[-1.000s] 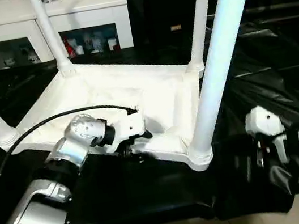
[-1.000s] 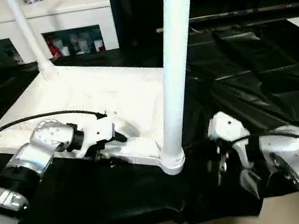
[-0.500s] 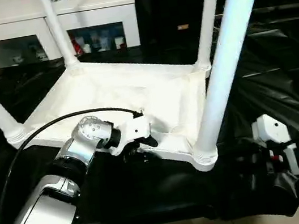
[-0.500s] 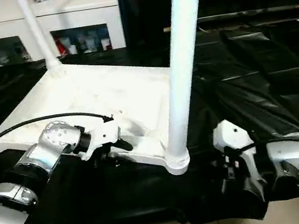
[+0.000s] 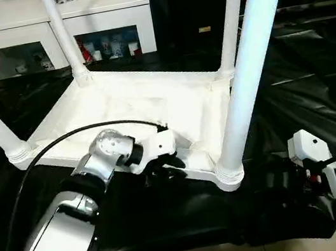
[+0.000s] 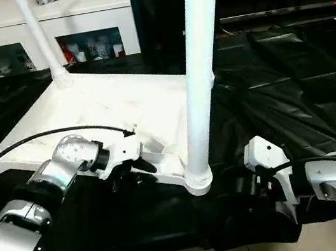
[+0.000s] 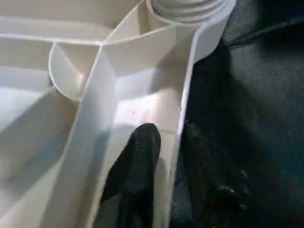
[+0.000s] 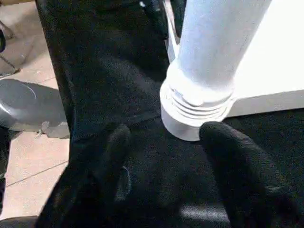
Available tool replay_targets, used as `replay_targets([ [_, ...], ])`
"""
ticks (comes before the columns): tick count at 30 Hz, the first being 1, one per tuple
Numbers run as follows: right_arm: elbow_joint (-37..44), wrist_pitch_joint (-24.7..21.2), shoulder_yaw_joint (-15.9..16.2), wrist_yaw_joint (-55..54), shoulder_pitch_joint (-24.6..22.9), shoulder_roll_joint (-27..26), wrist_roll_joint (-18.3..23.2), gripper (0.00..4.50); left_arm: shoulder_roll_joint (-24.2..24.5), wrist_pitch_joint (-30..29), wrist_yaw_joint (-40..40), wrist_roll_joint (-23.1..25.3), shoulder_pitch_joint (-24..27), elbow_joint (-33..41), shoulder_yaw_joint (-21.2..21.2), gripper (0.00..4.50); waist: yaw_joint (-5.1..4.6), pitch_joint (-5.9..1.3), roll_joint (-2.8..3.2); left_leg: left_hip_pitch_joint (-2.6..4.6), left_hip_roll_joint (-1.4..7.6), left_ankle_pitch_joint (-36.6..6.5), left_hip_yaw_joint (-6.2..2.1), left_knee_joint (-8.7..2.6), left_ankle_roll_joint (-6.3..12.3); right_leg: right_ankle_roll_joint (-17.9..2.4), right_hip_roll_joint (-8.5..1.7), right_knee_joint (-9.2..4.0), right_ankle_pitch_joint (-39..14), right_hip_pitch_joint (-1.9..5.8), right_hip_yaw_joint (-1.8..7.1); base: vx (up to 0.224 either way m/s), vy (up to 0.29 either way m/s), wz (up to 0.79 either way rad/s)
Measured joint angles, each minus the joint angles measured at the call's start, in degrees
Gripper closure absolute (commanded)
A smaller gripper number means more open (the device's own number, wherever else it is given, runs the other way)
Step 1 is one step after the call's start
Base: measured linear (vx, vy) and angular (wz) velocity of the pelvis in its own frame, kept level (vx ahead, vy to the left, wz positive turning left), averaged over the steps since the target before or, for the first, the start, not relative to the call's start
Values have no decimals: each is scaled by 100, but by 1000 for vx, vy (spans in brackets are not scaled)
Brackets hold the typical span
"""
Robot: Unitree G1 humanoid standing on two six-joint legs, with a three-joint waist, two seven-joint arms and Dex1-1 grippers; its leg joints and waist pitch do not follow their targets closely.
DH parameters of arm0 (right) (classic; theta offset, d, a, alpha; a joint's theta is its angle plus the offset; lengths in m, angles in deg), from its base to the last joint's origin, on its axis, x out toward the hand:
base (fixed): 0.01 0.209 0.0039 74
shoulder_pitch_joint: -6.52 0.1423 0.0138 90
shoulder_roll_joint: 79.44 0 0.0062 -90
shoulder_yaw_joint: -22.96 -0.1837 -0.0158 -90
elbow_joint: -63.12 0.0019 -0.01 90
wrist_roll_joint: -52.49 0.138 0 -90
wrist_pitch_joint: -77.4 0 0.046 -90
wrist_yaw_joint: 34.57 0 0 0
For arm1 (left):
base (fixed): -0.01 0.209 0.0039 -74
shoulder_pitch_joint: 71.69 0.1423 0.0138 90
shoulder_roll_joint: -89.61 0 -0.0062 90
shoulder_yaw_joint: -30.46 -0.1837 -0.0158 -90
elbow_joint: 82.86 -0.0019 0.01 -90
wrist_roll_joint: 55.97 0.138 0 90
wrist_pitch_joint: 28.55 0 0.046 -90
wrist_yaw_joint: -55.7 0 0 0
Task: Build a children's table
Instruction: Rotate table base
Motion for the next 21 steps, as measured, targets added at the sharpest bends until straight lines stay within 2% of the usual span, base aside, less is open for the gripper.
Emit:
replay_targets([
  [3, 17, -1, -1, -5, 0, 2, 3, 107, -65, -40, -49, -36, 1, -46, 95, 402, 4, 0, 2, -3, 0, 0, 0, 1, 0, 0, 0, -1, 0, -1, 0, 0, 0, 0],
  [8, 18, -2, -1, -79, 1, -3, 6, 72, -29, -409, -58, -101, 96, 176, 142, 432, -19, 3, -3, -2, 0, 0, 0, 1, 0, 0, -1, -1, 0, -1, 1, 0, 0, 0],
  [10, 18, -9, -1, -95, -4, -38, 12, 50, 17, -440, 76, -96, 268, 435, 168, 438, -63, 3, -4, 4, 1, -2, 0, -1, 1, 0, -1, -3, 0, -2, 1, 0, 0, 0],
  [13, -11, 0, -42, -299, 30, -342, 25, 29, 50, -838, 590, -180, 722, 1013, 417, 448, -147, 2, -21, 12, 6, -2, 3, -13, 1, 3, 0, 0, -2, -4, -5, 0, 0, 0],
  [14, -28, -1, -41, -349, 44, -377, 28, 8, 51, -946, 663, -201, 754, 1135, 444, 448, -170, 5, -26, 11, 6, -1, 3, -14, 0, 3, 0, -1, -2, -11, -6, 0, 0, 0],
  [18, -304, 45, -162, -820, 270, -739, 11, 0, 105, -1669, 1208, -293, 1306, 1982, 779, 449, -326, 14, -53, 7, 10, -2, 4, -18, -2, 23, -4, -3, -14, -22, -9, 0, 0, 0],
  [19, -533, 72, -226, -1145, 408, -934, -86, 0, 173, -2046, 1423, -285, 1615, 2501, 867, 449, -377, 5, -78, 14, 11, -4, 2, -21, -5, 19, -6, -2, -10, -36, -8, 0, 0, 0],
  [21, -714, 119, -240, -1450, 504, -1038, -219, 0, 183, -2423, 1551, -285, 1843, 2991, 919, 450, -409, 5, -85, 13, 14, -5, -3, -23, -7, 19, -5, -8, -8, -44, -12, 0, 0, 0],
])
